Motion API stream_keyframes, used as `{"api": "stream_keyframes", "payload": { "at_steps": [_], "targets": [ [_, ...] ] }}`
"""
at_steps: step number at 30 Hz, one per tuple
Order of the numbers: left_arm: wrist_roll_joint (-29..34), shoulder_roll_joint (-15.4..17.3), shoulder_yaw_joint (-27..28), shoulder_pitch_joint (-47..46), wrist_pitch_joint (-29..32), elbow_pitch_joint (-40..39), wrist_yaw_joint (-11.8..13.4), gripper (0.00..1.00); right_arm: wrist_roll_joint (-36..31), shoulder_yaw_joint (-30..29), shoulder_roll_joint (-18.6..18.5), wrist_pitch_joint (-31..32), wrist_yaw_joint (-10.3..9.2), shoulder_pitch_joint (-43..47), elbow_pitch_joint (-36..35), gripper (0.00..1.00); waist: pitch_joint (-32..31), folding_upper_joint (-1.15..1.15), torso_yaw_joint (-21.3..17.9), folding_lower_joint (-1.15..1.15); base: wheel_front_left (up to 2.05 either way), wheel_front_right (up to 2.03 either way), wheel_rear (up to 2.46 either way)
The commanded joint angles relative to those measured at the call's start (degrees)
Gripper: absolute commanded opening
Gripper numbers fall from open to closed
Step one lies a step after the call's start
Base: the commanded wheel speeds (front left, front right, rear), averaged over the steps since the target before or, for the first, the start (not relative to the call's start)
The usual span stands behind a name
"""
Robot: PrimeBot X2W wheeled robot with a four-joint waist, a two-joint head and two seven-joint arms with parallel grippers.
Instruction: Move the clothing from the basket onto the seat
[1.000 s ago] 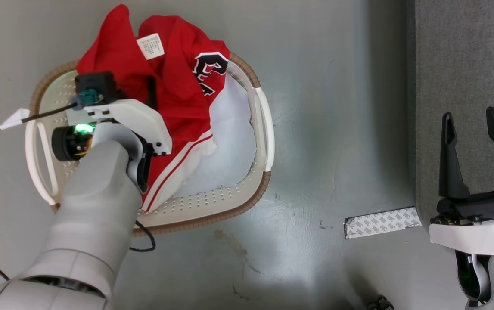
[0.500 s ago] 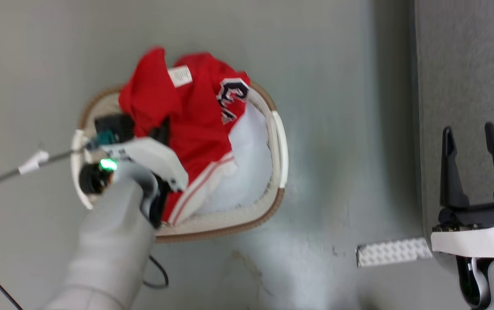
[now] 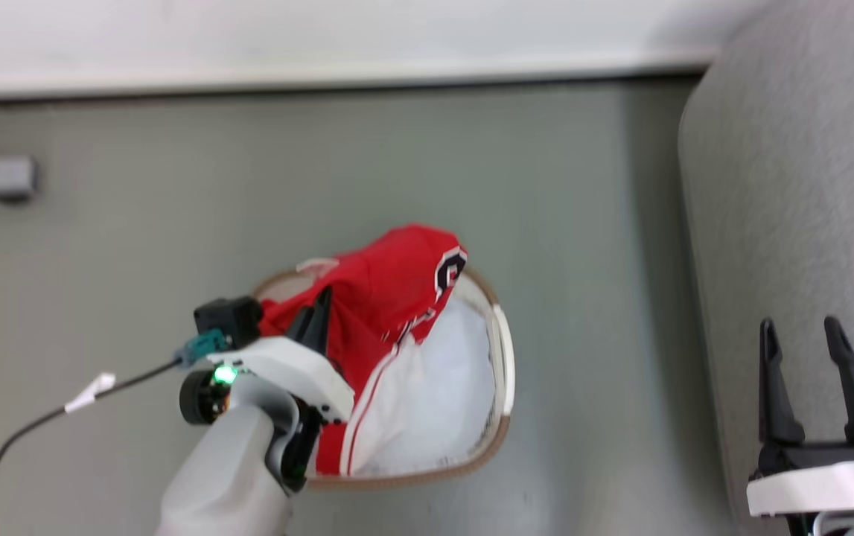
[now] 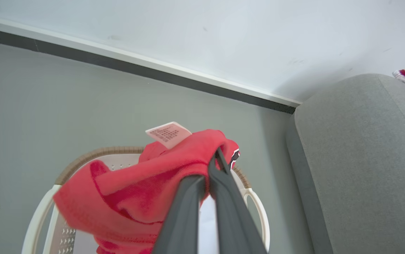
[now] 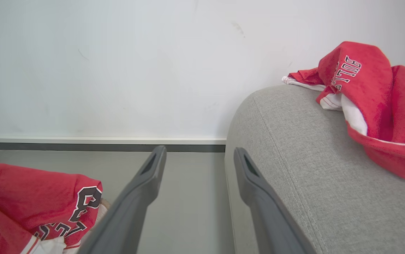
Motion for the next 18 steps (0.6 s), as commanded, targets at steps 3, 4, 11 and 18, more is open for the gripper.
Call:
{"api": "stream_keyframes", "payload": {
  "at_steps": [3,4,11,18],
  "targets": [
    [0.9,0.2,0.9,3.6,-0.1,-3.5,0.3,0.00,0.1,-0.4,-0.1,0.1,-0.15,2.3,0.4,1.00,-8.9,-0.01,1.2,0.02,0.00,0.00,0.00],
    [1.0,0.2,1.2,4.7,0.0,-4.7,0.4,0.00,0.1,-0.6,-0.1,0.1,-0.15,2.9,0.4,1.00,-10.1,-0.01,1.3,0.02,0.00,0.00,0.00],
    [2.4,1.0,2.5,12.1,-0.1,-14.1,0.9,0.00,-2.1,-1.1,-0.1,0.1,-0.14,7.0,0.3,1.00,-18.0,-0.01,2.3,0.02,0.00,0.00,0.00],
    [5.2,4.0,1.9,19.3,0.0,-24.8,2.1,0.00,-3.9,-0.8,-0.1,0.1,-0.15,10.5,0.1,1.00,-23.9,-0.01,3.2,0.02,0.00,0.00,0.00]
  ]
}}
